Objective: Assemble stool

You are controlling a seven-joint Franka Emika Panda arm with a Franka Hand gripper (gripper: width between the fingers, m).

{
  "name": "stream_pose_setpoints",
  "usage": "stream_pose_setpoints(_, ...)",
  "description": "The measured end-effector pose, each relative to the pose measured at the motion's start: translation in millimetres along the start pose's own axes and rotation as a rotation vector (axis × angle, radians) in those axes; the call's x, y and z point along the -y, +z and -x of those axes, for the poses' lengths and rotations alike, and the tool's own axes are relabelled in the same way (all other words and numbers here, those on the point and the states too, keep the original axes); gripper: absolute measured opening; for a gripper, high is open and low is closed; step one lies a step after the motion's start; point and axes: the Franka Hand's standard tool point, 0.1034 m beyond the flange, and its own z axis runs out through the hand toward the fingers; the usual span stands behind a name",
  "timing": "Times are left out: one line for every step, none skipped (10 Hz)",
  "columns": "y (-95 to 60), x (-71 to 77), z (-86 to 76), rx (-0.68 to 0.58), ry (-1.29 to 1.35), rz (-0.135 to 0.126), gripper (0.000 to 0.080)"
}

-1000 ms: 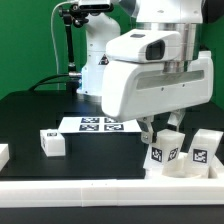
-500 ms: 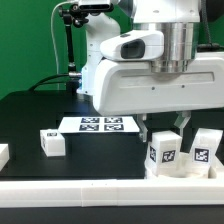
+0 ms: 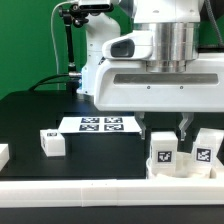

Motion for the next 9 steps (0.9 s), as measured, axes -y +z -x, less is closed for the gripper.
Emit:
stream_pose_setpoints(-0.1,0.7,-0.3,-0.002,0.097,-0.003,0.0344)
stream_pose_setpoints(0.2,1.0,-0.7,-0.009,0.176,-0.006,0.0344)
stream_pose_setpoints(0.4,1.5,-1.3,-0.015,0.26,-0.015,0.0344)
stream_pose_setpoints(0.4,2.1,-1.5,-0.016,0.375,-0.024,0.0344)
stream_pose_setpoints(0.3,2.9,-1.6,-0.016,0.437,-0.029,0.0344)
stream_pose_setpoints(-0.1,4.1,-2.3,-0.014,0.55,-0.041,0.0344)
stream_pose_setpoints(-0.4,5.5,-2.2,-0.012,0.641,-0.045,0.0344)
stream_pose_setpoints(-0.5,5.7,-2.4,-0.01,0.738,-0.048,0.0344)
stream_pose_setpoints(-0.6,5.6,-2.5,-0.008,0.814,-0.05,0.0344)
